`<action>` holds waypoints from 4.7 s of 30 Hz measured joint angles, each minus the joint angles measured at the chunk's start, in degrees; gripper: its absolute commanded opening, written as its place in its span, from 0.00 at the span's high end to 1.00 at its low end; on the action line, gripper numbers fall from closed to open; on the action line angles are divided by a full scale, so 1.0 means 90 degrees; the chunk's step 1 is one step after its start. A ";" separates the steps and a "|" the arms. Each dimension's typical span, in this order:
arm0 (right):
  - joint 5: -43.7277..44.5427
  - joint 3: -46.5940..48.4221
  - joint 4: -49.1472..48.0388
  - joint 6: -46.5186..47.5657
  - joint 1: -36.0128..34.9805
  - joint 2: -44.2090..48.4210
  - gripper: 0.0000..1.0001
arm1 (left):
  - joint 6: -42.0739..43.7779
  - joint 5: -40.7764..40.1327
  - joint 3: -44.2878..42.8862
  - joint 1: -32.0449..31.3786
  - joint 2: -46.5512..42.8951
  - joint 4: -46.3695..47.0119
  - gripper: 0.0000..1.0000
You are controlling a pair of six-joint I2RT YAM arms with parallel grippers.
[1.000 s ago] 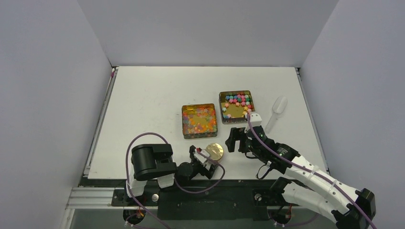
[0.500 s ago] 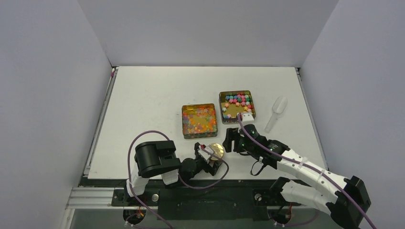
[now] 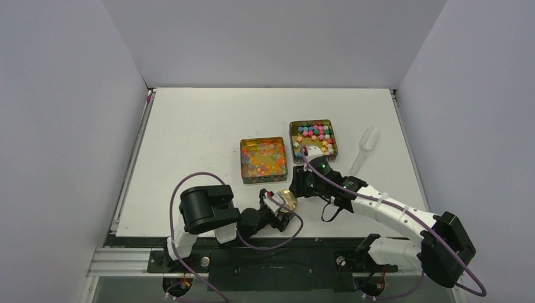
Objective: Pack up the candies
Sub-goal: Screw the bottle lid onto the packing bottle.
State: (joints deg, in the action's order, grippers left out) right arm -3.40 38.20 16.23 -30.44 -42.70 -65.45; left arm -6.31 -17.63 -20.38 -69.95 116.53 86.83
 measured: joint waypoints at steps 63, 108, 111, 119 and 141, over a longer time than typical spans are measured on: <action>0.0321 -0.1331 -0.0532 -0.0527 -0.0928 0.1105 0.85 | -0.0032 0.0049 0.0022 0.0019 0.0053 0.0058 0.69; 0.0073 0.0352 0.0313 0.0255 -0.0318 -0.0437 0.61 | -0.0051 0.0010 0.0010 -0.0002 0.0090 0.0075 0.70; -0.0029 0.0401 0.0255 0.0318 -0.0291 -0.0629 0.62 | -0.0051 0.0012 0.0010 -0.0002 0.0090 0.0078 0.70; -0.0231 0.0406 0.0097 0.0369 -0.0289 -0.0782 0.66 | -0.0053 0.0012 0.0010 -0.0002 0.0090 0.0078 0.70; -0.0384 0.0151 -0.0338 0.0415 -0.0248 -0.0835 0.75 | -0.0053 0.0007 0.0010 -0.0002 0.0090 0.0078 0.70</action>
State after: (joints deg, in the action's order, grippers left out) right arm -6.85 39.55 13.19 -26.70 -44.93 -72.97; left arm -6.79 -17.56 -20.29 -69.97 117.34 87.53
